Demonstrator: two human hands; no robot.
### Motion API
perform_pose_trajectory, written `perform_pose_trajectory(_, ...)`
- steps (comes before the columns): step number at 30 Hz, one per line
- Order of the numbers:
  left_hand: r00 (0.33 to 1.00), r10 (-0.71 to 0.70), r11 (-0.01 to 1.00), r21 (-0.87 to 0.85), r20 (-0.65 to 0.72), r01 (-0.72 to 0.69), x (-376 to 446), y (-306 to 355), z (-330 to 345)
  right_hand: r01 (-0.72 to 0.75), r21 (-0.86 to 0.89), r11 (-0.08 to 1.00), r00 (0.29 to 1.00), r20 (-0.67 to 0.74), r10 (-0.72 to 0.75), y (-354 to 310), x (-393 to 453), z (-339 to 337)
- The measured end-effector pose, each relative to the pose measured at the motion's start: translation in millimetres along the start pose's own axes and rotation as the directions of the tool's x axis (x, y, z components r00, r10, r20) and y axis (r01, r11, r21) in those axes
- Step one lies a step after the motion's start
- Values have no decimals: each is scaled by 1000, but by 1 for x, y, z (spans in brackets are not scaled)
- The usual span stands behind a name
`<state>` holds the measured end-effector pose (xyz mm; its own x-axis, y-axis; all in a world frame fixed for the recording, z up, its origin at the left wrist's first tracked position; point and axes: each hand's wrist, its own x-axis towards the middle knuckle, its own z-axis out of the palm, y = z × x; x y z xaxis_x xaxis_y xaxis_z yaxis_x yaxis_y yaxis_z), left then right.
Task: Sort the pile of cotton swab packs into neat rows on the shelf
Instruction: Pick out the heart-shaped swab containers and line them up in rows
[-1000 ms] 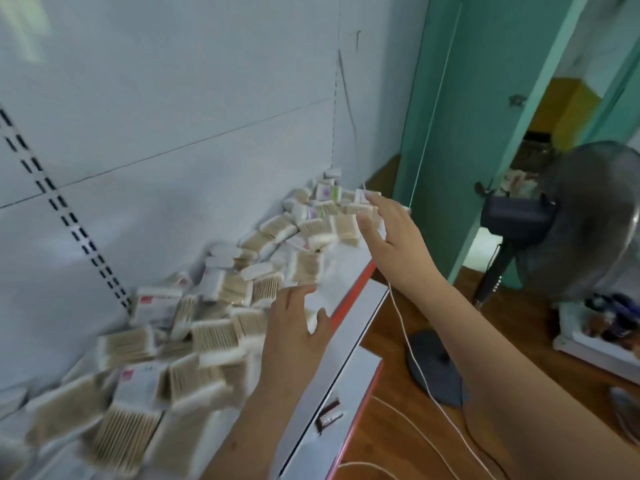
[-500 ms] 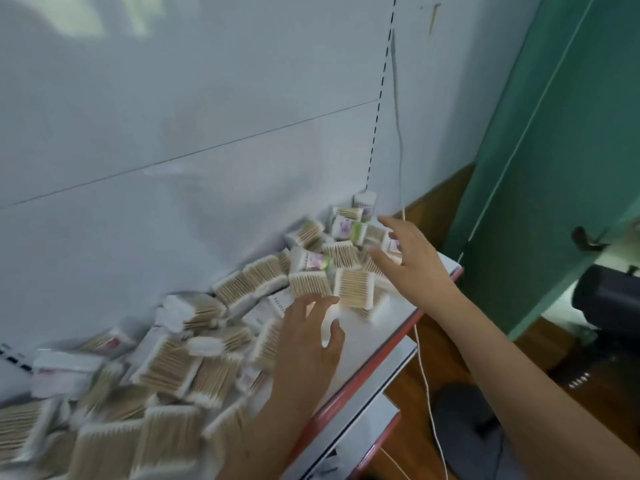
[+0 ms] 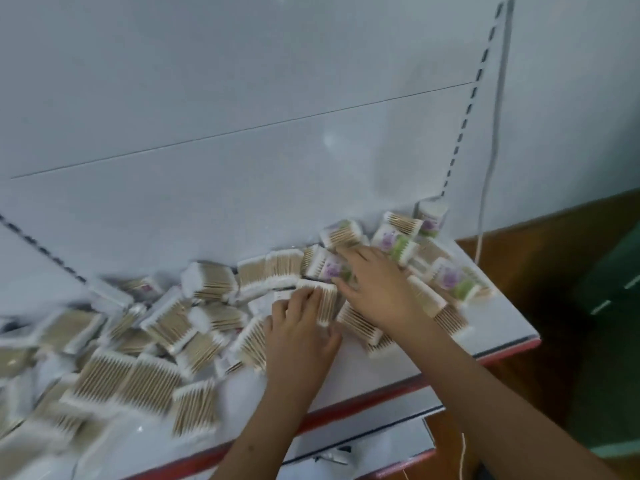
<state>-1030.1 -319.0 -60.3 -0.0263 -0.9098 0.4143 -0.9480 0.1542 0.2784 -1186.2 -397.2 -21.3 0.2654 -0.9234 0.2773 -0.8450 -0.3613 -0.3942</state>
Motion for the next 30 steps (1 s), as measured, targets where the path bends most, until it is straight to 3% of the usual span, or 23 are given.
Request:
perform_pose_trajectory(9, 995, -68, 992, -96, 79, 76, -3, -7, -7, 23, -2, 1000, 989, 149, -23, 5, 37, 18)
perform_pose_trajectory(11, 989, -128, 974, -181, 69, 139, 0, -4, -13, 38, 30, 999, 994, 100, -41, 1, 37, 8)
perform_pose_trajectory(13, 968, -249, 845, -478, 41, 238, 8, 5, -26, 31, 127, 991, 998, -54, -25, -3, 28, -8)
perform_pose_trajectory(15, 933, -340, 552, -779, 116, 298, 19, 25, -45, 40, 296, 954, 978, -207, 23, -9, 10, -22)
perform_pose_trajectory(17, 930, -293, 346, -881, 224, 321, 30, 44, -55, 93, 411, 907, 967, -255, 16, -15, -10, -30)
perform_pose_trajectory(19, 935, -247, 313, -891, 256, 327, 37, 54, -52, 142, 401, 905, 981, -176, -76, -14, -30, -31)
perform_pose_trajectory(22, 910, -307, 285, -885, 280, 368, 43, 55, -38, 161, 275, 948, 987, -47, -154, 15, -52, -39)
perform_pose_trajectory(24, 876, -367, 253, -873, 312, 417, 46, 52, -30, 76, 227, 971, 990, -129, -48, 44, -61, -49)
perform_pose_trajectory(27, 853, -369, 229, -853, 369, 468, 49, 54, -23, -170, 104, 980, 947, -258, 192, 90, -63, -54)
perform_pose_trajectory(30, 849, -323, 137, -867, 417, 478, 48, 68, -22, -307, 12, 952, 943, -131, 306, 121, -67, -42)
